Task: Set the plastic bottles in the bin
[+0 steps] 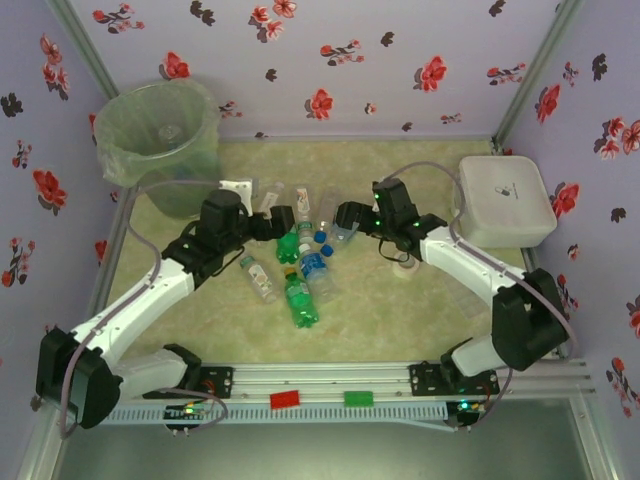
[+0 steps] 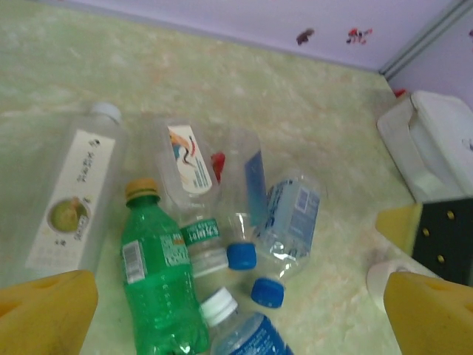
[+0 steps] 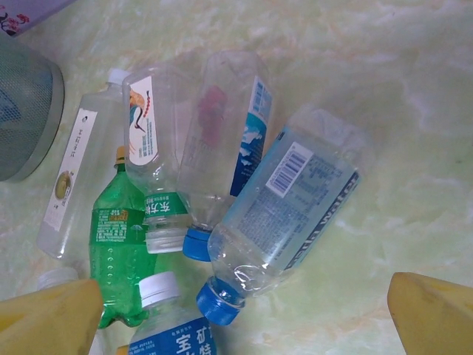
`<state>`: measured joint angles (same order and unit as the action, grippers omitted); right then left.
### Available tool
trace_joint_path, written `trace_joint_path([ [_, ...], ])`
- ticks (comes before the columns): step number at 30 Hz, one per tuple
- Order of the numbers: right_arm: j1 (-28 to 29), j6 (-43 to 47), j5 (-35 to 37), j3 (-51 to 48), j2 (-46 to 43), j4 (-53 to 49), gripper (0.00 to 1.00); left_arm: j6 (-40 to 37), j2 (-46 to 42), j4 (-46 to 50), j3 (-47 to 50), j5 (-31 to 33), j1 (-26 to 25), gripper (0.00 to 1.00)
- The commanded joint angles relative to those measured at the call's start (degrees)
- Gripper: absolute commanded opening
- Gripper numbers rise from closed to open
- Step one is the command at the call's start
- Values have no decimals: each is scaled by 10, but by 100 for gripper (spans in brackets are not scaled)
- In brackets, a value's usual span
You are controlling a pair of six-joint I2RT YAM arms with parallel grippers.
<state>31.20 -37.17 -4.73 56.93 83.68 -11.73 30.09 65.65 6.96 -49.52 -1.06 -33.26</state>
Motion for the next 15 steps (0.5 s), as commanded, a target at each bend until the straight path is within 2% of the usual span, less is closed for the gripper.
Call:
trace_joint_path([
  [1, 6, -48, -17, 25, 27, 22, 100, 2, 2, -25, 18, 17, -8, 100],
  [6, 18, -78, -24, 59, 88, 25, 100, 33, 4, -72, 60, 18, -11, 100],
  [10, 20, -98, 7, 88, 129, -19, 100, 52, -9, -106, 87, 25, -12, 100],
  [15, 19, -119, 65, 64, 137, -17, 100, 62, -37, -107, 119, 34, -11, 100],
])
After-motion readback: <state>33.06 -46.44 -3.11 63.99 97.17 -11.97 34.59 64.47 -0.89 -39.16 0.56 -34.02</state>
